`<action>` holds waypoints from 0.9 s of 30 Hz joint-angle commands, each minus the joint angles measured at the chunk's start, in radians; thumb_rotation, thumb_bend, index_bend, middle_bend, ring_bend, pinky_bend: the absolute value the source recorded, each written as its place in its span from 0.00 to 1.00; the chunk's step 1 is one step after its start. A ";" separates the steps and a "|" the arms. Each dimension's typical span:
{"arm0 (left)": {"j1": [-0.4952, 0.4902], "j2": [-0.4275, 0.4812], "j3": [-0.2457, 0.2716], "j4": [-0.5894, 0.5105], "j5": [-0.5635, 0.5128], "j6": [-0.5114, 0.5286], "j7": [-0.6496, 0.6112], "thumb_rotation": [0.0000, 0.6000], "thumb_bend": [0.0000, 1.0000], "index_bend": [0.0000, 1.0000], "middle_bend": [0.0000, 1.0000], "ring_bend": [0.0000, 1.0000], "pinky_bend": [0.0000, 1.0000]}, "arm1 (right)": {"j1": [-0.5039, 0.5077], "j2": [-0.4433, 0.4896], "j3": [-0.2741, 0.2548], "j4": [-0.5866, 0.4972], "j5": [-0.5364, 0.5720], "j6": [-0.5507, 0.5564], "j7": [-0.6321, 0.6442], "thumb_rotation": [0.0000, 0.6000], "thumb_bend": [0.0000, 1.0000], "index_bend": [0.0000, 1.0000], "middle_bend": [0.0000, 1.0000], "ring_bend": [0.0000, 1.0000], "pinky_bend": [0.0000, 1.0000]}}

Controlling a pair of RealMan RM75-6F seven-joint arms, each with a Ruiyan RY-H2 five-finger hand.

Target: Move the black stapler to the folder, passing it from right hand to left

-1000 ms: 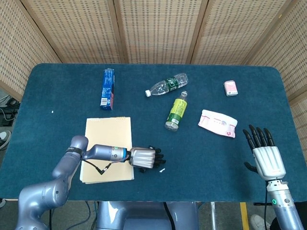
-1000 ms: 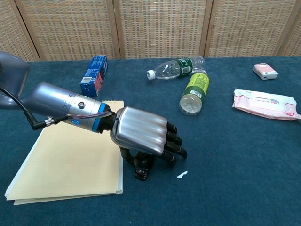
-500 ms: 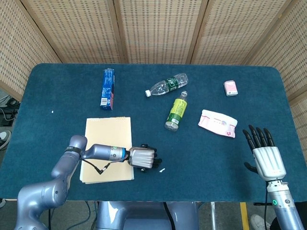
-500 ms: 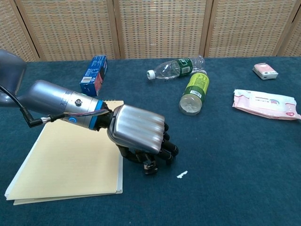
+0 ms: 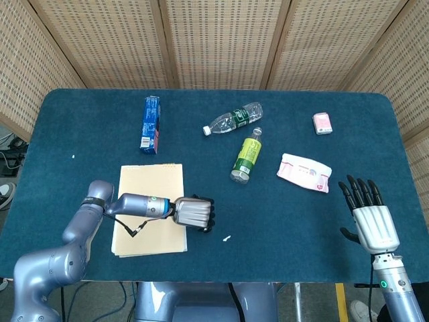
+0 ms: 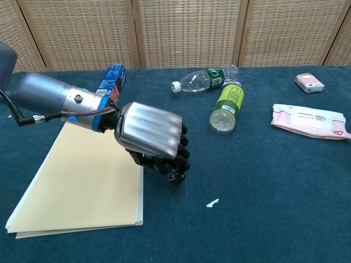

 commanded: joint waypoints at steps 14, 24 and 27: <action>0.186 0.337 0.052 -0.282 -0.022 0.129 0.053 1.00 0.81 0.76 0.50 0.50 0.53 | -0.006 0.001 -0.014 -0.031 -0.036 0.004 -0.028 1.00 0.00 0.00 0.00 0.00 0.00; 0.214 0.344 0.066 -0.298 0.002 0.070 0.096 1.00 0.81 0.76 0.50 0.51 0.53 | -0.001 -0.007 -0.014 -0.040 -0.044 -0.007 -0.046 1.00 0.00 0.00 0.00 0.00 0.00; 0.208 0.333 0.078 -0.284 0.026 0.054 0.110 1.00 0.81 0.77 0.51 0.51 0.53 | -0.002 -0.007 -0.013 -0.039 -0.042 -0.007 -0.045 1.00 0.00 0.00 0.00 0.00 0.00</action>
